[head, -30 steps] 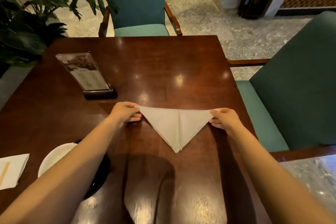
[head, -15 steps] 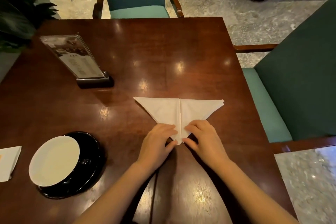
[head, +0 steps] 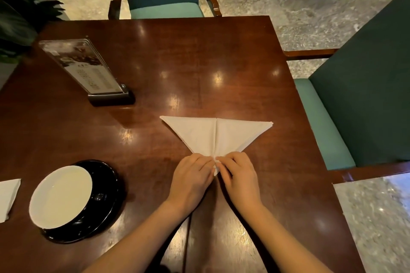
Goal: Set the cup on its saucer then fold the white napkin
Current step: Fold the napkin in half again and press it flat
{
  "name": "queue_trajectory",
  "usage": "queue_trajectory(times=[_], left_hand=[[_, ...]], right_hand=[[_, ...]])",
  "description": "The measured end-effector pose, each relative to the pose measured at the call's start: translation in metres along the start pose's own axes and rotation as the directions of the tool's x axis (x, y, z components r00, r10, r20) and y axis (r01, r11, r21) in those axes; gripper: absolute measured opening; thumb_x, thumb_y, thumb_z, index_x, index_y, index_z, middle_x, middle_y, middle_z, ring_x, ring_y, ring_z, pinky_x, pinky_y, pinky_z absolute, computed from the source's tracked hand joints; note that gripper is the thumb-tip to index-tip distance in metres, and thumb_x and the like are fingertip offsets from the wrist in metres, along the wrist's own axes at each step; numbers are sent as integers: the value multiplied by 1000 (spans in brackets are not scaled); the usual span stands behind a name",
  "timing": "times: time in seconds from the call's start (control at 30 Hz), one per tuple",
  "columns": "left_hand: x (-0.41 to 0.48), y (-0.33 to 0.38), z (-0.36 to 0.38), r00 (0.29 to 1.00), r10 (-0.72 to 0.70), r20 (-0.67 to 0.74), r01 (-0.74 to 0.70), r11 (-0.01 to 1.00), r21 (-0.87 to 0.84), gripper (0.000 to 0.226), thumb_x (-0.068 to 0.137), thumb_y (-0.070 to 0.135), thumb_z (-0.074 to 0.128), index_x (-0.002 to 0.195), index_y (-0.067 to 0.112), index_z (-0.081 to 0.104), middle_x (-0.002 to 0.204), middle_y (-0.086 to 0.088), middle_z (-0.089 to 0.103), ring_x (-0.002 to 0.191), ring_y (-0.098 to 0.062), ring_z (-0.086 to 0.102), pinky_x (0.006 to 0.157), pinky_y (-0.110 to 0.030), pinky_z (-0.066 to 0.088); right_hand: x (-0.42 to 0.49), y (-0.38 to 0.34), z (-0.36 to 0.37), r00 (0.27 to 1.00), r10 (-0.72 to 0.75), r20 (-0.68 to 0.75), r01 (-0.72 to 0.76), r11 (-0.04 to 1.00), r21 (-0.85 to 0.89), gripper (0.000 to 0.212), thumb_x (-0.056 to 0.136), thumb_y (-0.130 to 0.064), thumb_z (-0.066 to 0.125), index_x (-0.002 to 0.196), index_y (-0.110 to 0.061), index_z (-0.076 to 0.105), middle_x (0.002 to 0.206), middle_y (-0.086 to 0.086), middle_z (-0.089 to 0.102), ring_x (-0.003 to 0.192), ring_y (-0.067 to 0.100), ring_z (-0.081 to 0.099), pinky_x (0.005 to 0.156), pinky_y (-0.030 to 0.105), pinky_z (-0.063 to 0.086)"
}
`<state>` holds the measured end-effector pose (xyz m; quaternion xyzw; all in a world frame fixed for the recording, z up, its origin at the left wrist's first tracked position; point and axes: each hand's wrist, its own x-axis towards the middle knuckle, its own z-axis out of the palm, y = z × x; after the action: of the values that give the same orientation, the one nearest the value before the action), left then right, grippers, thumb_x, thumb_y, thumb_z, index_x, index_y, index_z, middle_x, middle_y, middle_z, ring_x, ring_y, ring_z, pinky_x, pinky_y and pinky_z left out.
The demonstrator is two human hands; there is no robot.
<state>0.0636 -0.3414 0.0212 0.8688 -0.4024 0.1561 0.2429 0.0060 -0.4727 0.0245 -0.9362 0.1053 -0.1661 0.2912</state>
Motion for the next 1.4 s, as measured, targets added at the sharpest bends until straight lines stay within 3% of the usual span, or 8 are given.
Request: queue_trajectory(times=[0.43,0.57,0.73,1.03,1.1,1.2,1.3,1.4], left_hand=[[-3,-3,8,999,37,15,-36,998,-50,26,85,15,59,110,12,59,89,-4,67,79,-21,55,62,-38,49],[-2,-6,11,996,90,3,-90,995,-43,25,80,6,62,103,11,59,86,-7,67,79,-22,51,59,-37,47],[3,-3,5,997,81,-2,-81,996,-42,16,83,6,59,98,9,64,81,-6,65,76,-23,53,60,-36,47],[-8,14,6,996,62,59,-62,998,-5,14,79,7,65,93,11,67,83,-4,64,77,-19,52,64,-29,42],[-12,23,7,996,24,85,-25,1000,7,20,76,9,72,95,10,67,87,-4,64,79,-18,52,66,-27,43],[-17,35,6,995,-47,93,43,998,43,25,77,19,70,99,8,67,97,-6,63,80,-18,55,67,-26,47],[-19,38,5,992,-68,104,62,996,63,23,85,24,55,98,8,66,99,-4,61,85,-15,49,74,-24,41],[-21,36,7,992,-54,118,46,997,67,18,86,23,57,92,11,69,86,0,63,82,-16,51,74,-26,42]], right_hand=[[-7,13,-11,998,-9,69,0,992,129,29,92,-30,43,96,-20,69,91,-7,66,89,12,54,80,32,46],[-2,28,-23,991,119,-67,-120,993,-2,30,89,-25,42,100,-18,68,95,-5,68,95,13,52,84,27,36],[-9,27,-13,998,55,-30,-61,975,-214,32,82,-7,58,112,-15,66,105,1,64,101,22,51,89,32,34],[-9,28,-15,986,157,-50,-158,987,-24,35,86,-19,39,105,-15,69,104,-2,66,103,14,47,91,30,36],[-4,28,-23,965,236,-117,-225,969,100,34,86,-18,38,102,-14,68,100,-3,66,101,11,47,88,33,43],[18,19,-38,958,178,-227,-170,984,51,32,89,-17,39,110,-11,62,107,3,65,105,13,49,92,27,41],[49,7,-27,995,-86,50,89,994,-60,41,93,-22,37,130,-10,50,135,7,54,128,21,43,109,38,32],[59,18,-3,859,-278,430,405,883,-238,54,95,-37,27,141,-13,37,150,5,37,139,24,32,114,47,27]])
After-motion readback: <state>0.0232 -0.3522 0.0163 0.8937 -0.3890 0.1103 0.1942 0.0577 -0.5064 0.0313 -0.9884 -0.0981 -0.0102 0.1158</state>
